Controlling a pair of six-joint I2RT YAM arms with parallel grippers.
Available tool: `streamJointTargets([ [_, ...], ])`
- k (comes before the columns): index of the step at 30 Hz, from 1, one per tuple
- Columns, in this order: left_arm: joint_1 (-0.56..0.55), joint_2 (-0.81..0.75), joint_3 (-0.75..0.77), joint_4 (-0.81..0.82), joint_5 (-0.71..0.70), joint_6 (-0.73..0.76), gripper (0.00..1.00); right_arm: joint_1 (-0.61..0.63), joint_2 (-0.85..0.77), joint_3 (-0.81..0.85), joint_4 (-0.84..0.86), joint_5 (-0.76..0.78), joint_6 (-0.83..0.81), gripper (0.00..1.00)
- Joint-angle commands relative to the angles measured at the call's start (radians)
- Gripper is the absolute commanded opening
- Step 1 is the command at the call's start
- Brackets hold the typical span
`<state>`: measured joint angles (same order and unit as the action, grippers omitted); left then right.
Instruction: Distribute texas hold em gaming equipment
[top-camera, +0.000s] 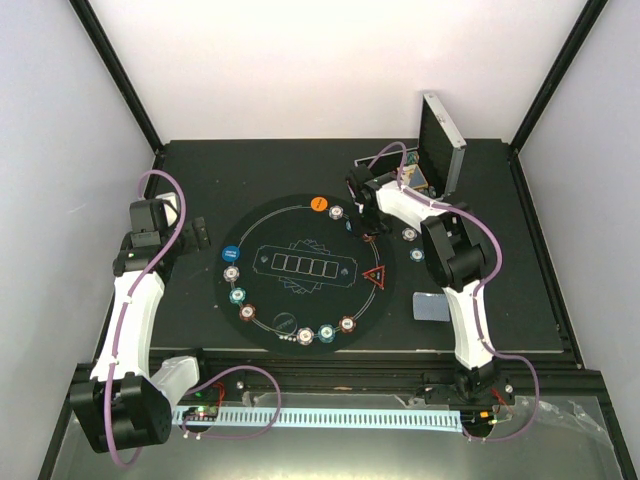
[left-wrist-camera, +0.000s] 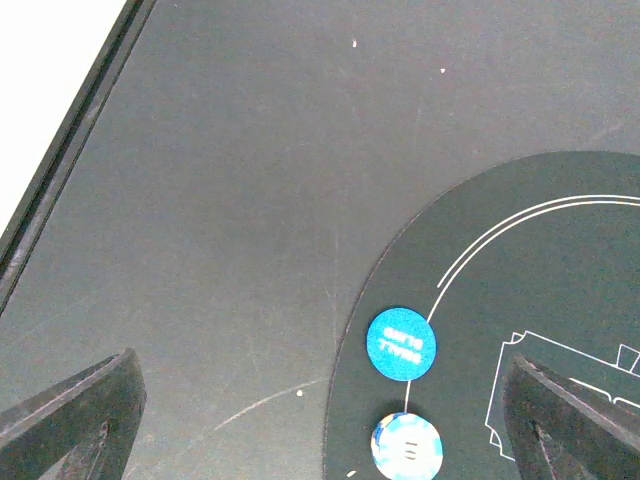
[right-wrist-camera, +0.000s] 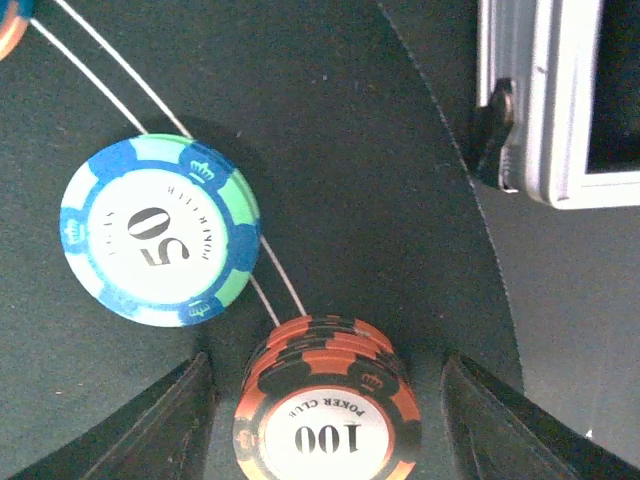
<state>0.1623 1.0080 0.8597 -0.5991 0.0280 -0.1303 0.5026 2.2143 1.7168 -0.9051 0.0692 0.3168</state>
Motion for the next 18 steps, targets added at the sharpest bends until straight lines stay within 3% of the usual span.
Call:
streamJointTargets([
  [1, -0.004, -0.002, 0.015, -0.002, -0.001, 0.01, 0.99, 0.002, -0.042, -0.015, 0.018, 0.01, -0.018, 0.65],
  [9, -0.003, -0.04, 0.02, -0.003, -0.013, 0.007, 0.99, 0.001, -0.221, -0.046, 0.002, 0.005, -0.04, 0.83],
  [14, -0.005, -0.134, 0.006, 0.057, 0.019, 0.0, 0.99, 0.001, -0.452, -0.171, -0.016, 0.009, -0.039, 0.96],
  [18, -0.006, -0.176, 0.009, 0.151, 0.082, -0.022, 0.99, -0.011, -0.686, -0.334, -0.039, 0.029, 0.03, 1.0],
])
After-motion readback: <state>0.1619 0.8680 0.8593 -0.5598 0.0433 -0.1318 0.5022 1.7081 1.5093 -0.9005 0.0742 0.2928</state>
